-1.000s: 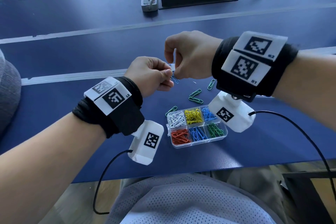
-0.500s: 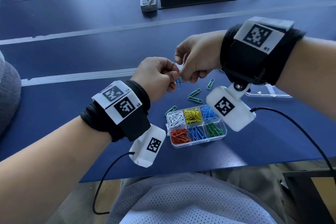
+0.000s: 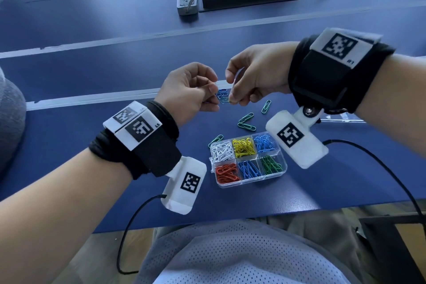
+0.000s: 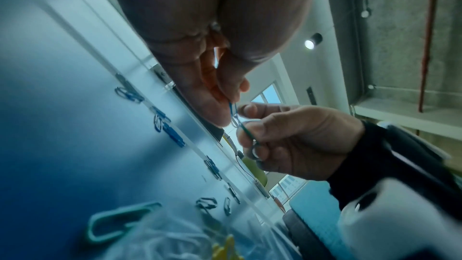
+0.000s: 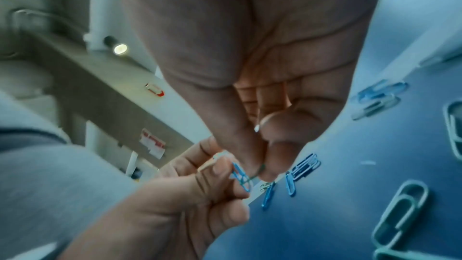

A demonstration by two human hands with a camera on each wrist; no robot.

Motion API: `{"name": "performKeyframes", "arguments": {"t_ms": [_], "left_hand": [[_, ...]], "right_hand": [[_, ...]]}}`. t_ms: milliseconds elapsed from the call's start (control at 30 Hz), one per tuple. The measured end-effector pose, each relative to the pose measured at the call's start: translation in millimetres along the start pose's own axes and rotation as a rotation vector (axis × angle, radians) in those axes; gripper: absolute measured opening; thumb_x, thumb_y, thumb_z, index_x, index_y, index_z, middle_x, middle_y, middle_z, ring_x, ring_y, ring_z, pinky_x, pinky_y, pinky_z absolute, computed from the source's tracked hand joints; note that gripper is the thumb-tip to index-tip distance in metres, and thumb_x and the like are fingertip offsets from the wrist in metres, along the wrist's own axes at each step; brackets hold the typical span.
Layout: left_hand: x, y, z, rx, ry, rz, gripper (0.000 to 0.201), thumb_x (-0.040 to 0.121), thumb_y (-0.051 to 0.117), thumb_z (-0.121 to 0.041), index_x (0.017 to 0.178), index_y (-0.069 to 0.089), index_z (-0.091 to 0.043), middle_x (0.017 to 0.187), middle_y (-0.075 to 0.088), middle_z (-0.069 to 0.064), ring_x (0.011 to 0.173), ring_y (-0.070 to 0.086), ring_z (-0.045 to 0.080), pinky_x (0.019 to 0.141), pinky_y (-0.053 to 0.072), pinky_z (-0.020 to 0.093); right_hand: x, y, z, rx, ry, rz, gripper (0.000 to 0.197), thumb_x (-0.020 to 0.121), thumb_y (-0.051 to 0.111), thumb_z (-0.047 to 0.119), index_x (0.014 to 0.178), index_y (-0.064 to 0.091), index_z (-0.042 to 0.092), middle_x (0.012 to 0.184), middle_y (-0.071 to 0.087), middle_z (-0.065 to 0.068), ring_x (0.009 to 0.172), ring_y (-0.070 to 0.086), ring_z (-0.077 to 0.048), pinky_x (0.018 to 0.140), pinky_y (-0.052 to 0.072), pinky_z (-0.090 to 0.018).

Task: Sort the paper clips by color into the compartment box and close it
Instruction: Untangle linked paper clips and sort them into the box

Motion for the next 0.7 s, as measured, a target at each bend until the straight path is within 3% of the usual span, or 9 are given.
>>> {"name": "performKeyframes", "arguments": {"t_ms": [167,367,567,700], "left_hand": [[0.9,0.7,1.4,-0.053,-0.022,0.011,0.027,0.09,0.048,0.009,0.073,0.052,-0.012,0.064,0.047,0.005,0.043,0.055,0.005,0.052,0.057,0.021],[-0.7,-1.8,1.7,-0.114,-0.011,0.029,0.026,0.089,0.05,0.009,0.074,0.052,-0.012,0.066,0.05,0.006,0.046,0.057,0.005,0.055,0.059,0.023],[1.0,-2.6,3.2,-0.053,0.055,-0.039,0.024,0.086,0.056,0.008,0.075,0.053,-0.012,0.069,0.051,0.008,0.048,0.059,0.006,0.056,0.059,0.024],[0.5,-3.6,3.8,-0.041,0.08,-0.032,0.024,0.085,0.058,0.008,0.074,0.053,-0.013,0.071,0.051,0.009,0.05,0.06,0.006,0.059,0.06,0.025]], "right_hand": [[0.6,3.9,-2.0,-0.131,-0.115,-0.045,0.024,0.079,0.068,-0.002,0.08,0.054,0.018,0.078,0.066,-0.011,0.062,0.058,-0.02,0.057,0.051,-0.024],[-1.1,3.0,-9.7,-0.013,-0.131,-0.001,0.019,0.082,0.064,-0.007,0.085,0.063,0.012,0.073,0.066,-0.006,0.058,0.063,-0.013,0.062,0.058,-0.02],[-2.9,-2.6,-10.7,0.154,-0.155,-0.041,0.028,0.078,0.064,-0.013,0.092,0.061,0.012,0.075,0.067,-0.008,0.05,0.063,-0.007,0.058,0.057,-0.017],[-2.5,-6.2,-11.8,0.29,-0.168,-0.079,0.029,0.078,0.063,-0.015,0.09,0.059,0.011,0.072,0.069,-0.005,0.055,0.064,-0.011,0.06,0.056,-0.021]]}}
Point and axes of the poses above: each hand's wrist, its own x-axis towards the middle knuckle, its own y-axis out of the palm, z = x × y, the point moved 1 cm from there along x, towards the middle knuckle
